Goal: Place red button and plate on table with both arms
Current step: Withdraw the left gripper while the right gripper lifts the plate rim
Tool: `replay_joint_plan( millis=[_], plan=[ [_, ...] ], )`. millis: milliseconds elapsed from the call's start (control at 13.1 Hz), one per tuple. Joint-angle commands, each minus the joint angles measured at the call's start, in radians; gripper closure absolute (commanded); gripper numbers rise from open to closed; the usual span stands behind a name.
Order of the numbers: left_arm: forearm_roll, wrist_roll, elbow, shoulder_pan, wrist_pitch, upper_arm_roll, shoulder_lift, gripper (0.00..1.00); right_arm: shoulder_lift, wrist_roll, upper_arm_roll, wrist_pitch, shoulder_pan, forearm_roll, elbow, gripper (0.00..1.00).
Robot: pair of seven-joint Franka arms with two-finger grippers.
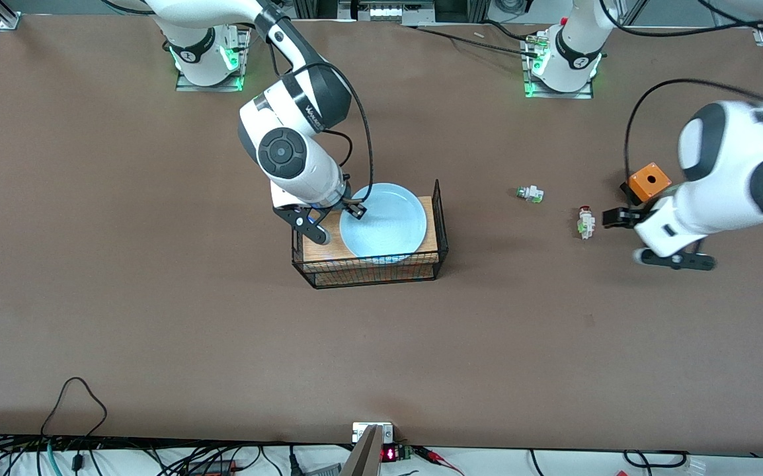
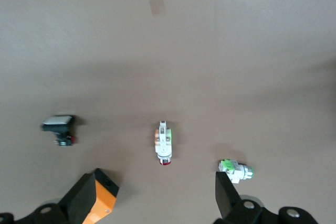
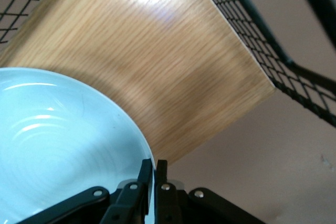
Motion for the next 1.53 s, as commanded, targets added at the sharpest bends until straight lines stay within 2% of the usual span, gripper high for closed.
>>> replay_joint_plan(
  millis=[0, 305, 534, 839, 1068, 1450],
  plan=[
    [-0.028, 0.01, 0.14, 0.023, -0.074, 0.005, 0.015, 0.0, 0.006, 0.021, -0.003, -0.018, -0.009, 0.031, 0.016, 1.0],
    [-0.028, -0.012, 0.232, 0.027, -0.156, -0.007, -0.042, 0.0, -0.024, 0.085, -0.009, -0.021, -0.01, 0.046, 0.019, 1.0],
    [-0.02, -0.051, 0.259, 0.027, -0.244, -0.009, -0.088, 0.0, -0.055, 0.082, -0.016, -0.073, -0.018, 0.049, 0.021, 1.0],
    [-0.029, -0.061, 0.254, 0.031, -0.252, -0.004, -0.125, 0.0, -0.09, 0.082, -0.016, -0.119, -0.039, 0.084, 0.034, 1.0],
    [-0.034, -0.075, 0.256, 0.028, -0.178, -0.01, -0.128, 0.0, -0.092, 0.092, -0.016, -0.217, -0.046, 0.115, 0.114, 1.0],
    [-0.064, -0.124, 0.243, 0.031, -0.171, -0.001, -0.148, 0.0, -0.116, 0.136, -0.017, -0.317, -0.07, 0.16, 0.169, 1.0]
  ],
)
